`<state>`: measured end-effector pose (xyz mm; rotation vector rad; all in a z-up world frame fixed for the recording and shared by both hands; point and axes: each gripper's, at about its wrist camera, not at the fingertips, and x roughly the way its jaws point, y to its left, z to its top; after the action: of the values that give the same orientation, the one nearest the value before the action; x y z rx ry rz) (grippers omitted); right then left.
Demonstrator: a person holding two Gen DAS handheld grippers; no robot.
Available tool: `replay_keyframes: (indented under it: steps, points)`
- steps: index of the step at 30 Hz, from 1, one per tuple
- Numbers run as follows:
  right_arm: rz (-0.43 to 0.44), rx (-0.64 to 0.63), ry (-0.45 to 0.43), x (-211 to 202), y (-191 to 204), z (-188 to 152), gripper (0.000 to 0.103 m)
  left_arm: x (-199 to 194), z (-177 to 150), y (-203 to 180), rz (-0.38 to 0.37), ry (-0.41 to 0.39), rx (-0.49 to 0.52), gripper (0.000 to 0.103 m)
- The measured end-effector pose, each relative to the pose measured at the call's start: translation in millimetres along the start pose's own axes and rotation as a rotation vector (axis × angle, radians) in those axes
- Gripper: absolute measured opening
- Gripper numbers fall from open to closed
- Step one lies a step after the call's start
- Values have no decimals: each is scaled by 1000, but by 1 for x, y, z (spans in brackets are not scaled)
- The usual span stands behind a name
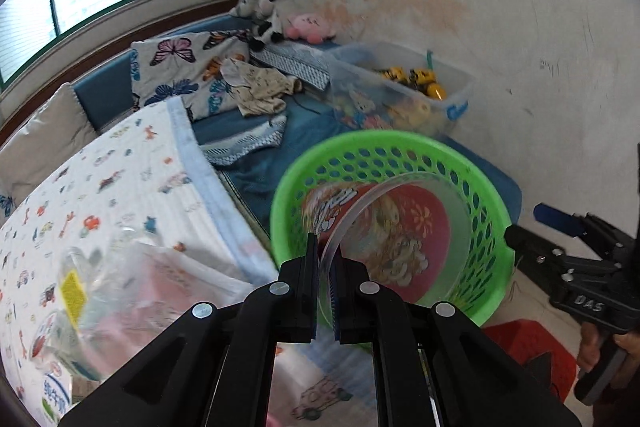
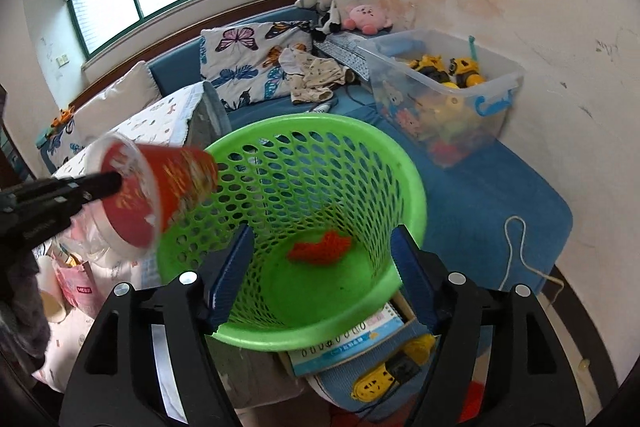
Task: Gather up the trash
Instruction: 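Carry both items to the green basket and release them, then grasp the white paper cup with the left tool while the right tool grasps a plastic bag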
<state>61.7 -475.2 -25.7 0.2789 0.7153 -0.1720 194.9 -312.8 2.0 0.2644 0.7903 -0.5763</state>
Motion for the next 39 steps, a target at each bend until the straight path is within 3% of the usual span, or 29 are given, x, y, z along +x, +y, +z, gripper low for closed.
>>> replay_keyframes:
  steps: [6, 8, 9, 10, 20, 29, 39]
  points:
    - [1, 12, 4, -3, -4, -5, 71, 12, -6, -9, -14, 34, 12, 13]
    - [3, 14, 1, -4, -4, -6, 71, 10, -7, -7, -29, 29, 5, 26]
    - [6, 15, 0, -5, -4, -7, 71, 6, -8, -6, -22, 13, 4, 40]
    - [7, 14, 0, -5, -3, -7, 71, 0, -8, -5, -16, -9, 5, 45]
    - [45, -13, -29, -24, 23, -10, 74, -56, -22, 17, -27, -89, -41, 47]
    - [118, -81, -43, -35, 76, -14, 77, -111, -71, 57, 28, -131, -94, 48]
    - [185, -155, -36, -35, 128, -17, 78, -146, -150, 115, 156, -112, -184, 48]
